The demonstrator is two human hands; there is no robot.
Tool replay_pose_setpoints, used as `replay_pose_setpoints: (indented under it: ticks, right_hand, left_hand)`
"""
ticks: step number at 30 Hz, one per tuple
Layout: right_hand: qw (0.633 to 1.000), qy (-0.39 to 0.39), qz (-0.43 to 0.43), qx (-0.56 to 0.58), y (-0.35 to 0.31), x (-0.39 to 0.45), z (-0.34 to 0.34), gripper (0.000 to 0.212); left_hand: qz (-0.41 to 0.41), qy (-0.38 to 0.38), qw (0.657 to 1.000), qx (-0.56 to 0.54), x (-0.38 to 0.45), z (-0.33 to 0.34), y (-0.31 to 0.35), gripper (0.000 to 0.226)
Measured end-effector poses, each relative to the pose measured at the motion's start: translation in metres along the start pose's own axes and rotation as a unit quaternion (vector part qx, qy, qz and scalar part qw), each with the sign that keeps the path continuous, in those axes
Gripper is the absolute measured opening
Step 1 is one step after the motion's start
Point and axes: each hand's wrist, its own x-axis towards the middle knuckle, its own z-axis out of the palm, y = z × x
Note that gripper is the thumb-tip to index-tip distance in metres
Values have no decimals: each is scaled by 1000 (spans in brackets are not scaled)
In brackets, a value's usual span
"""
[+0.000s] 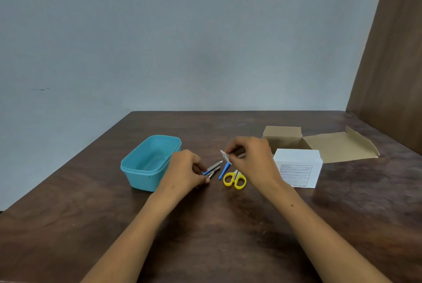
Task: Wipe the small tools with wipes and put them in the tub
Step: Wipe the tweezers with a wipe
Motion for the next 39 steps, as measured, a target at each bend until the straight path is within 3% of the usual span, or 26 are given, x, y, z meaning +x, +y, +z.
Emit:
replay_pose_setpoints:
  ticks: [4, 7, 11, 16, 20, 25, 32, 39]
  right_hand:
    - [1000, 16, 6, 17, -2, -1, -2, 6]
    - [998, 42, 18, 45, -4, -2, -4, 6]
    - [993, 92, 22, 74, -6, -1, -7, 10]
    - [988, 95, 29, 121, -10, -1, -9, 10]
    - [984, 78, 40, 157, -15, -4, -5, 20]
    - [989, 34, -8, 142, -20, -8, -3, 13]
    - [986, 108, -19, 125, -12, -2, -5, 11]
    - [993, 24, -75, 85, -20, -7, -6, 13]
  left_hand:
    - [4, 57, 997, -54, -2, 1, 0, 19]
    - [0, 93, 984, -155, -4, 1, 5, 18]
    - [-28, 80, 930, -358, -9, 4, 13, 18]
    - [-55, 63, 879, -469, -11, 7, 18, 15]
    - [-72, 54, 853, -515, -11, 9, 19, 15]
    - [-71, 59, 832, -547, -8, 5, 16, 15]
    - [-75, 14, 849, -522, -10, 8, 18, 16]
    - [-83, 36, 844, -528, -8, 2, 13, 17]
